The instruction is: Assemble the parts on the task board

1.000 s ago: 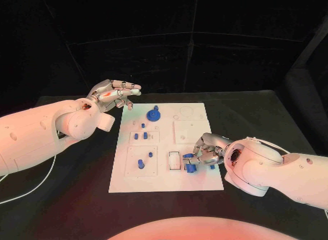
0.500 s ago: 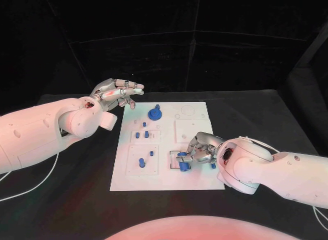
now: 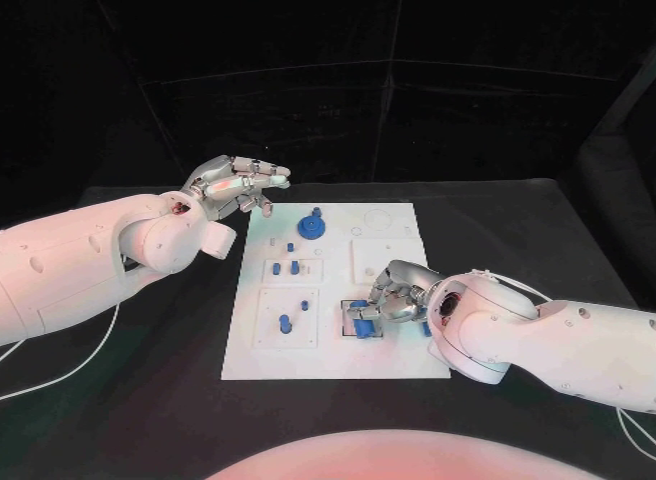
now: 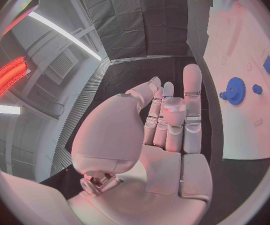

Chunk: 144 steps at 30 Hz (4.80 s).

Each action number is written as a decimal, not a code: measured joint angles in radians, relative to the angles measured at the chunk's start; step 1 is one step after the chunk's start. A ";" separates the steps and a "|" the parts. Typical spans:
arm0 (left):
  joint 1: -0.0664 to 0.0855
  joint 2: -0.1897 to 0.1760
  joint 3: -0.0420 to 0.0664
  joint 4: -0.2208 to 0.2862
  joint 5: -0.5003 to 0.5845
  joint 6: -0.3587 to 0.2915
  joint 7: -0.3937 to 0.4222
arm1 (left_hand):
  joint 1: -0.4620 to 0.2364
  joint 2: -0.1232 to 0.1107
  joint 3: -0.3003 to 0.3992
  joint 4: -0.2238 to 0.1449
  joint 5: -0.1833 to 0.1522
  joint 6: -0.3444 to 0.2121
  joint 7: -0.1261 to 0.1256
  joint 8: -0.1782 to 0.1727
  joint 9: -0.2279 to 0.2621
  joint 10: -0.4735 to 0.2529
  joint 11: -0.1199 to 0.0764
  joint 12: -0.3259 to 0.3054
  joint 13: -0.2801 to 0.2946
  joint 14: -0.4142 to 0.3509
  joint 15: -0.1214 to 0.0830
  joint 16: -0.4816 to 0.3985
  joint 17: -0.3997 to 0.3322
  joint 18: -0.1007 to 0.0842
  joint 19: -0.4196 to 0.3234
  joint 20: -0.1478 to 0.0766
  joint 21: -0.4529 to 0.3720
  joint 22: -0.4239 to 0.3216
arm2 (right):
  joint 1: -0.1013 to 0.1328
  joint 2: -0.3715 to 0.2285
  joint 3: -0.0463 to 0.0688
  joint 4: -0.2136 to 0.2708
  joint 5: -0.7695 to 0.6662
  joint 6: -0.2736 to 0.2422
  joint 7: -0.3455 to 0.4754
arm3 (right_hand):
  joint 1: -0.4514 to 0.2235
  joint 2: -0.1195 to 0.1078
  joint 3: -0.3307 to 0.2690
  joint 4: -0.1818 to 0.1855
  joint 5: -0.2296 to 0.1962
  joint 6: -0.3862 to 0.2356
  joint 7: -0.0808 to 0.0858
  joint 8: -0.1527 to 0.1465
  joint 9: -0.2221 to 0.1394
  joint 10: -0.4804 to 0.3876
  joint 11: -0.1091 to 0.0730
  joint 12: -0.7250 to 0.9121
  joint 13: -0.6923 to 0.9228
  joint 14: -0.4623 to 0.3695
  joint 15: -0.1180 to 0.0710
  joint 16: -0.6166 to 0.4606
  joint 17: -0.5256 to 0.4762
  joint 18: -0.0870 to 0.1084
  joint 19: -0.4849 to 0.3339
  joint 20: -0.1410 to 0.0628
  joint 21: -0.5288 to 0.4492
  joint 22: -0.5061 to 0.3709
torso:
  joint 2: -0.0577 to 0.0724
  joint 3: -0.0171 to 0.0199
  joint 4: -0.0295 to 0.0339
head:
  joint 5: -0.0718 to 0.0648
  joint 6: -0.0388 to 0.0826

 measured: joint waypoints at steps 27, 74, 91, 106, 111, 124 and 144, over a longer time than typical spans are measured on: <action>0.000 0.000 0.000 0.000 0.000 0.006 -0.005 | 0.000 0.000 0.000 0.000 0.000 -0.004 -0.004 0.000 0.000 -0.007 0.000 0.000 -0.001 0.000 0.000 0.000 0.000 0.000 0.000 0.000 0.000 0.000 | 0.001 0.006 0.000 -0.020 -0.069 0.007 -0.011 | -0.166 -0.135 -0.003 0.005 -0.383 -0.019 -0.002 0.006 0.057 -0.011 0.000 -0.042 -0.025 0.000 0.000 -0.013 0.001 0.000 0.004 -0.004 -0.004 -0.011 | -0.001 0.0008 -0.0012 | 0.006 -0.002; 0.000 -0.009 0.000 -0.002 0.000 0.014 -0.011 | 0.000 0.000 0.000 0.000 0.000 -0.004 -0.004 0.000 0.000 -0.007 0.000 0.000 0.000 0.000 0.000 0.004 0.000 0.000 0.000 0.000 0.000 0.000 | 0.011 -0.195 0.001 0.068 -0.061 -0.044 0.043 | 0.096 -0.007 -0.002 -0.028 -0.234 -0.105 0.035 -0.099 0.041 -0.065 0.032 -0.151 -0.113 -0.004 0.015 -0.042 0.000 0.000 -0.010 0.015 -0.016 -0.025 | -0.002 0.0009 -0.0060 | -0.016 0.006; 0.000 -0.005 -0.009 -0.004 0.000 0.014 -0.011 | 0.000 0.000 0.000 0.000 0.000 -0.004 -0.004 0.000 0.000 -0.007 0.000 0.000 -0.001 0.000 0.000 0.004 -0.004 0.000 0.000 0.000 0.000 0.000 | 0.014 -0.260 0.000 0.036 -0.106 0.062 0.040 | 0.128 0.011 -0.014 -0.035 -0.173 -0.043 0.027 -0.126 0.017 -0.065 0.032 -0.160 -0.120 -0.004 0.015 -0.042 0.000 0.000 -0.009 0.017 -0.015 -0.011 | -0.008 0.0032 -0.0207 | -0.036 0.007; -0.002 -0.005 -0.011 -0.006 0.000 0.017 -0.011 | 0.000 0.000 0.000 0.000 0.000 -0.004 -0.004 0.000 0.000 -0.007 0.000 0.000 -0.001 0.000 0.000 0.004 -0.004 0.000 0.000 0.000 0.000 0.000 | 0.012 -0.213 -0.001 0.014 -0.155 0.150 0.025 | 0.128 0.011 -0.032 -0.032 -0.172 -0.013 0.022 -0.131 0.014 -0.061 0.029 -0.163 -0.121 -0.004 0.015 -0.042 0.000 0.000 -0.009 0.017 -0.015 -0.009 | -0.007 0.0018 -0.0200 | -0.037 0.005; -0.002 -0.005 -0.011 -0.006 0.000 0.018 -0.011 | 0.000 0.000 0.000 0.000 0.000 -0.004 -0.004 0.000 0.000 -0.007 0.000 0.000 -0.001 0.000 0.000 0.004 -0.004 0.000 0.000 0.000 0.000 0.000 | 0.012 -0.205 0.000 0.010 -0.163 0.167 0.021 | 0.128 0.011 -0.033 -0.033 -0.172 -0.001 0.019 -0.131 0.014 -0.061 0.029 -0.163 -0.121 -0.004 0.015 -0.042 0.000 0.000 -0.009 0.017 -0.015 -0.007 | -0.007 0.0012 -0.0201 | -0.038 0.004; -0.002 -0.006 -0.012 -0.007 0.000 0.021 -0.011 | 0.000 0.000 0.000 0.000 0.000 -0.004 -0.004 0.000 0.000 -0.007 0.000 0.000 -0.001 0.000 0.000 0.004 -0.004 0.000 0.000 0.000 0.000 0.000 | 0.009 -0.183 0.001 -0.002 -0.199 0.222 0.009 | 0.128 0.011 -0.039 -0.033 -0.177 0.007 0.018 -0.130 0.017 -0.062 0.023 -0.163 -0.121 -0.004 0.015 -0.042 0.000 0.000 -0.009 0.017 -0.015 -0.003 | -0.007 0.0010 -0.0195 | -0.036 0.001; -0.002 -0.011 -0.012 -0.004 0.000 0.025 -0.013 | 0.000 0.000 0.000 0.000 0.000 -0.004 -0.004 0.000 0.000 -0.007 0.000 0.000 -0.001 0.000 0.000 0.004 -0.004 0.000 0.000 0.000 0.000 0.000 | 0.006 -0.138 0.007 -0.011 -0.279 0.277 0.006 | 0.210 0.036 -0.029 -0.071 -0.031 0.028 0.017 -0.149 0.019 -0.065 0.018 -0.170 -0.123 -0.001 0.012 -0.042 0.000 0.000 -0.005 0.013 -0.015 -0.002 | -0.007 0.0010 -0.0197 | -0.030 -0.004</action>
